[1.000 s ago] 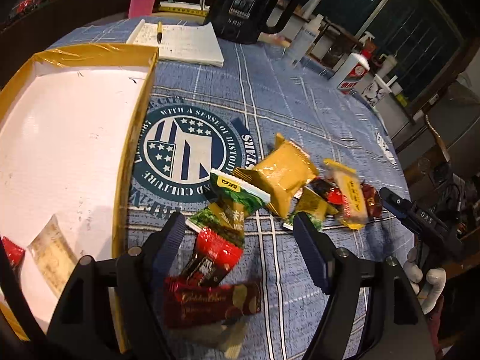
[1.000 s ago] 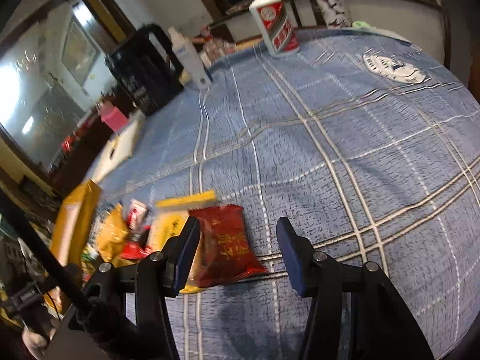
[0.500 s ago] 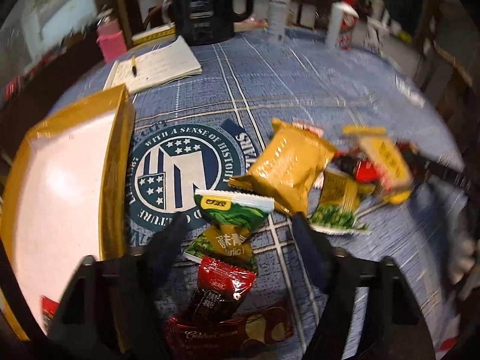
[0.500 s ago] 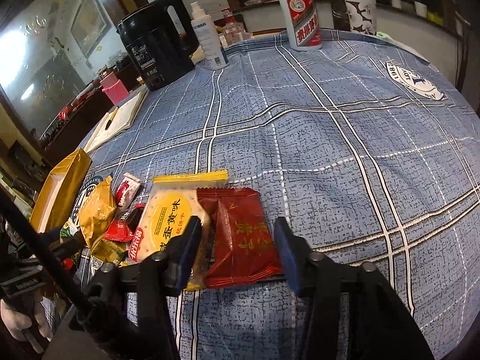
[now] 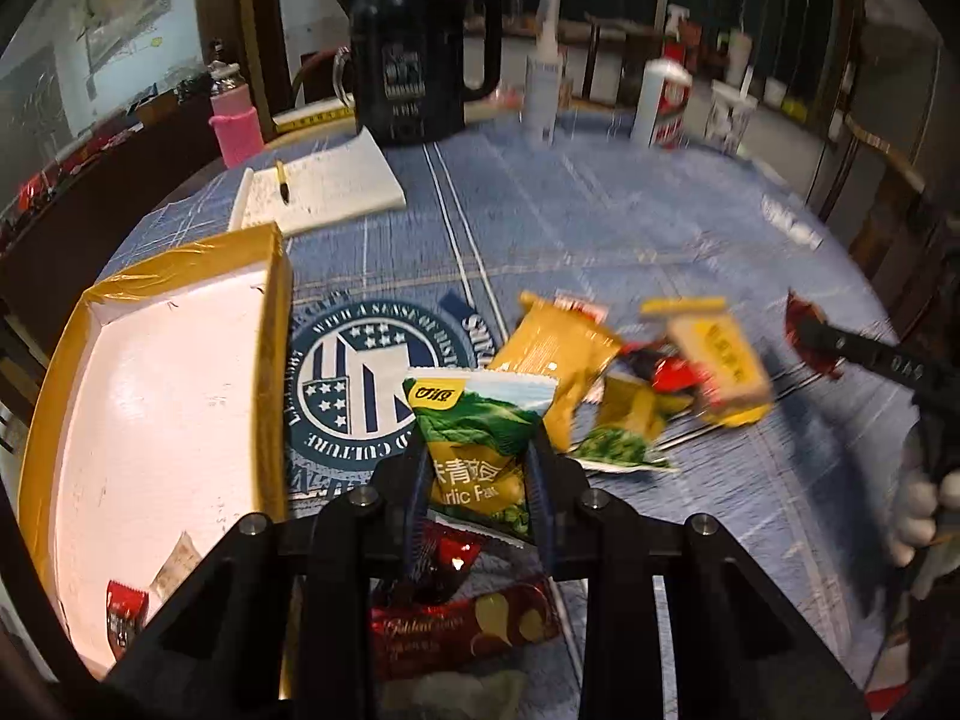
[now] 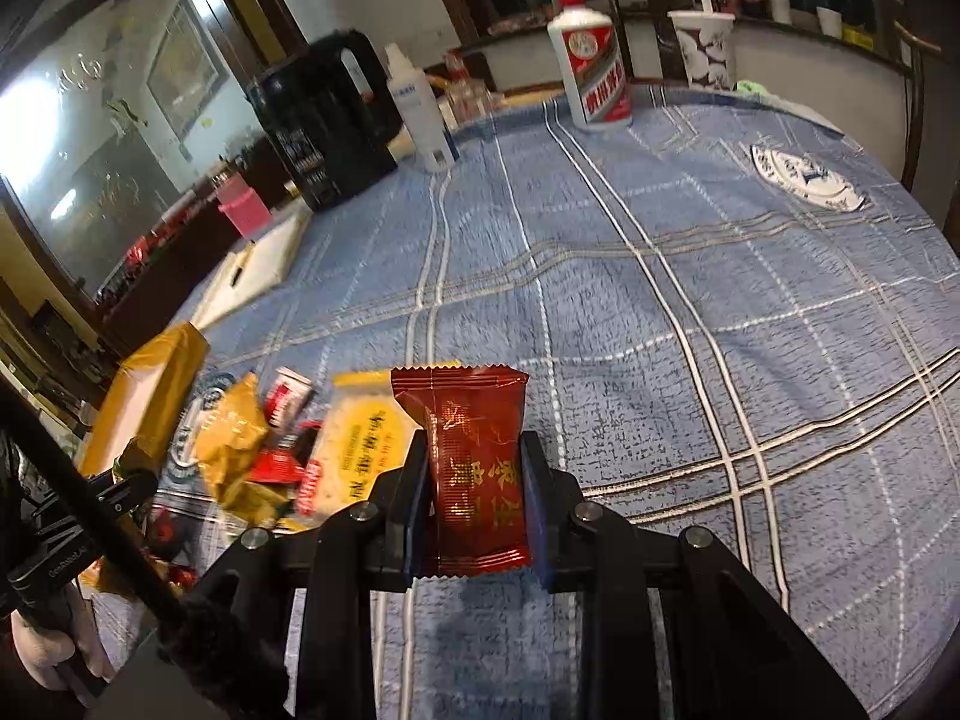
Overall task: Organize snacks
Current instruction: 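Drop the green bag into the box with the left gripper while the right drops the red packet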
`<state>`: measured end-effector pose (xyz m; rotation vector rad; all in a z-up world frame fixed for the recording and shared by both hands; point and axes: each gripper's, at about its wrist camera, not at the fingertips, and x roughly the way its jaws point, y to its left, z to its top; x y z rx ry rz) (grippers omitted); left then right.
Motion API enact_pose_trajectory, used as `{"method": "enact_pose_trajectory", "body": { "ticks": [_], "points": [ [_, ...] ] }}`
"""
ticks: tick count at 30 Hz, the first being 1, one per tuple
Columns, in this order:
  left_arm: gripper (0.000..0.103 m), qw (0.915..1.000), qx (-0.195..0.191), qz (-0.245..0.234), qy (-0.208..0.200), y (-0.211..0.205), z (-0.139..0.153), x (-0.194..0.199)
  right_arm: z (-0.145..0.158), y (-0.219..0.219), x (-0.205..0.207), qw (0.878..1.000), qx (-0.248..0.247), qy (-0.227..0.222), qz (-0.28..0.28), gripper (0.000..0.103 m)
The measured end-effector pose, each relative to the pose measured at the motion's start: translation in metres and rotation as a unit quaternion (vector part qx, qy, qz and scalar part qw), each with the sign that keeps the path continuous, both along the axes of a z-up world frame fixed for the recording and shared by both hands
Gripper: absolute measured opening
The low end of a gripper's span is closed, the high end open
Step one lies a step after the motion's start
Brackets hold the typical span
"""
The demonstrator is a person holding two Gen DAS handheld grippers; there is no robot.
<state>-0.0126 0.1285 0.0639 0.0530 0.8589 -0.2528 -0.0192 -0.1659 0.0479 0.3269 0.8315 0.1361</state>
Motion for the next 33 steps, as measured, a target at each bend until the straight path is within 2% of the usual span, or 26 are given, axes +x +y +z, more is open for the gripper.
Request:
{"method": "enact_pose_trajectory", "body": {
  "ticks": [6, 12, 19, 27, 30, 32, 33],
  "points": [
    [0.031, 0.9987, -0.042, 0.022, -0.016, 0.031, 0.02, -0.015, 0.02, 0.024, -0.011, 0.999, 0.002, -0.02, 0.028, 0.027],
    [0.031, 0.9963, -0.037, 0.076, -0.017, 0.084, 0.026, -0.016, 0.035, 0.075, -0.011, 0.996, 0.021, -0.027, 0.087, 0.027],
    [0.031, 0.9885, -0.046, 0.143, 0.02, 0.151, 0.004, -0.001, 0.032, 0.173, 0.006, 0.979, 0.069, 0.006, 0.189, 0.027],
    [0.031, 0.9783, -0.069, 0.188, 0.052, 0.187, -0.021, 0.005, 0.021, 0.273, 0.027, 0.959, 0.092, 0.04, 0.265, 0.027],
    [0.035, 0.9759, -0.089, 0.192, 0.052, 0.196, -0.023, 0.002, 0.016, 0.297, 0.032, 0.956, 0.094, 0.05, 0.274, 0.027],
    [0.047, 0.9746, -0.098, 0.195, 0.051, 0.2, -0.022, -0.001, 0.014, 0.306, 0.037, 0.955, 0.095, 0.056, 0.277, 0.027],
    [0.049, 0.9739, -0.104, 0.196, 0.048, 0.202, -0.021, -0.003, 0.012, 0.311, 0.04, 0.954, 0.094, 0.057, 0.278, 0.027]
  ]
}}
